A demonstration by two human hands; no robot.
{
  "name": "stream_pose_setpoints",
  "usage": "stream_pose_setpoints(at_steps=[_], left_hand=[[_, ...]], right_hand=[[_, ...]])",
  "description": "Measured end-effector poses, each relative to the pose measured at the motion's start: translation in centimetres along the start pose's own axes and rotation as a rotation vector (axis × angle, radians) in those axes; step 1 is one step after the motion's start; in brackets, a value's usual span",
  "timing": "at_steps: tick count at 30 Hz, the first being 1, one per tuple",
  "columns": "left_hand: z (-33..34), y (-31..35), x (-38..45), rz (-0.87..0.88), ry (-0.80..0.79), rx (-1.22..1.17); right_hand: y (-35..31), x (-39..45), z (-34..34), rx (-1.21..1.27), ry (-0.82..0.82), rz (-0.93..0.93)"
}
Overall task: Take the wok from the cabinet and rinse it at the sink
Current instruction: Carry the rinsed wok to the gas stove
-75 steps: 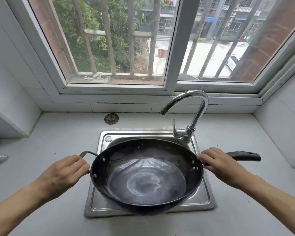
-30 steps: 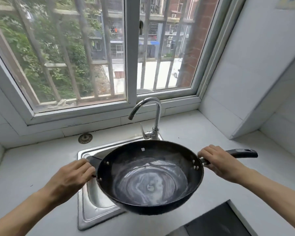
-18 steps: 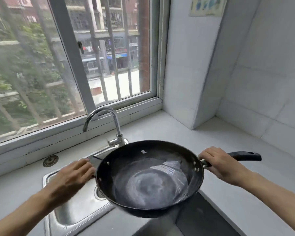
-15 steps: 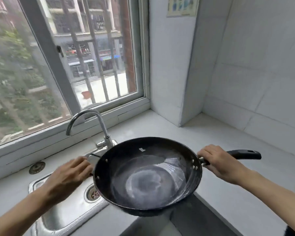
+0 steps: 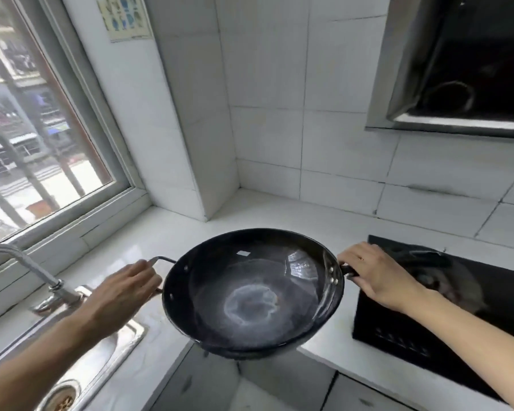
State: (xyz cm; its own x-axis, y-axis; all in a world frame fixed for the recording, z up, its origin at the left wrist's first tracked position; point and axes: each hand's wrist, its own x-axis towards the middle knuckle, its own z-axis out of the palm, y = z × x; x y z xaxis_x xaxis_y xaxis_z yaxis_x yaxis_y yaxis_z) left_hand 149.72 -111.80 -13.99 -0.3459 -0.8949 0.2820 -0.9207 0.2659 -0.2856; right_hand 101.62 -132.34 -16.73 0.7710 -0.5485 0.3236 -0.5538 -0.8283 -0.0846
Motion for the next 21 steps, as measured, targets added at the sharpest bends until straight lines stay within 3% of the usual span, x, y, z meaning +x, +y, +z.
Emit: stream_pose_setpoints(at_steps=[9,21], left_hand=[[5.2,0.9,11.1,0.182,0.072,-0.124],[17.2,-4.3,23.5,0.400,0.072,-0.265]], right_hand=[[4.1,-4.5,0.4,-0.054,-0.016,0.247],[6.2,-1.6,4.3,-0.097,-0.167,0.548]])
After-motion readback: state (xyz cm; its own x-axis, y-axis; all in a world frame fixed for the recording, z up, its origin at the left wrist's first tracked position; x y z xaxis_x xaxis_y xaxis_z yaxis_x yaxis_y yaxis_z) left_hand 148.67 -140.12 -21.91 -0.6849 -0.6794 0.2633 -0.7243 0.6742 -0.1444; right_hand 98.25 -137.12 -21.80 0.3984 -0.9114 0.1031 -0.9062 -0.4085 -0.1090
